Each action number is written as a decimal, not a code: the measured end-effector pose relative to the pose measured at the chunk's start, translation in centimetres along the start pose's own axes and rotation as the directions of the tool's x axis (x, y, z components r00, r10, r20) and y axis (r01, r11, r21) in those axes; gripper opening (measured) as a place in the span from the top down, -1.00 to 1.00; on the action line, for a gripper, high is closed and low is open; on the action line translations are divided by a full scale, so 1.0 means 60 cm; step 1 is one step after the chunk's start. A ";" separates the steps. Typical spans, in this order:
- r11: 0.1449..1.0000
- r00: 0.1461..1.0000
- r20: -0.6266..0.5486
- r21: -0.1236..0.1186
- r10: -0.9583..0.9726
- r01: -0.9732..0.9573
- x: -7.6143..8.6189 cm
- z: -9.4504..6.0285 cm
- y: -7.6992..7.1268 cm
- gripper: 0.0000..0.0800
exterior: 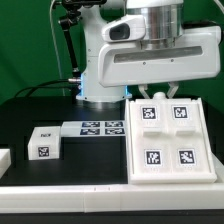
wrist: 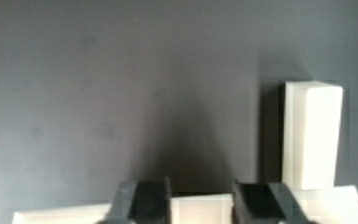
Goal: Assemble cabinet
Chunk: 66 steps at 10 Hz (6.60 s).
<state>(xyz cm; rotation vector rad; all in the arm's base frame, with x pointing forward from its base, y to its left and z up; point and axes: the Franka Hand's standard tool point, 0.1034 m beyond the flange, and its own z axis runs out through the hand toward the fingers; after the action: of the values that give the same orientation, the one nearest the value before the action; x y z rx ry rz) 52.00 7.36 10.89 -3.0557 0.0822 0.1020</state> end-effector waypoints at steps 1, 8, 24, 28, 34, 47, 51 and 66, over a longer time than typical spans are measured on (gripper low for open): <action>1.000 1.000 0.005 -0.001 -0.002 0.002 -0.007 0.008 0.000 0.59; 1.000 0.999 0.033 0.002 -0.009 0.009 0.013 -0.044 0.004 0.64; 1.000 0.999 0.048 -0.015 -0.001 0.001 -0.057 0.003 0.026 -0.99; 0.999 0.997 0.070 -0.030 -0.025 0.028 -0.127 0.051 0.125 -0.99; 0.997 0.996 0.068 -0.031 -0.062 0.064 -0.119 0.046 0.182 -0.99; 0.989 0.992 0.055 -0.079 -0.118 0.122 -0.153 0.089 0.354 -0.99; 0.980 0.984 0.057 -0.090 -0.171 0.176 -0.157 0.109 0.364 -0.99; 0.971 0.975 0.079 -0.099 -0.210 0.217 -0.171 0.145 0.383 -0.40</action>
Offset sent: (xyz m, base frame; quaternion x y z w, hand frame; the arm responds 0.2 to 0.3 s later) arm 0.0000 0.0000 0.0000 0.0000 0.0000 0.0000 1.0000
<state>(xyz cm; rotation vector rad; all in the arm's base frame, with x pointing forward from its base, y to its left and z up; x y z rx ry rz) 39.93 -14.24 1.06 -3.1392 -0.2646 0.2014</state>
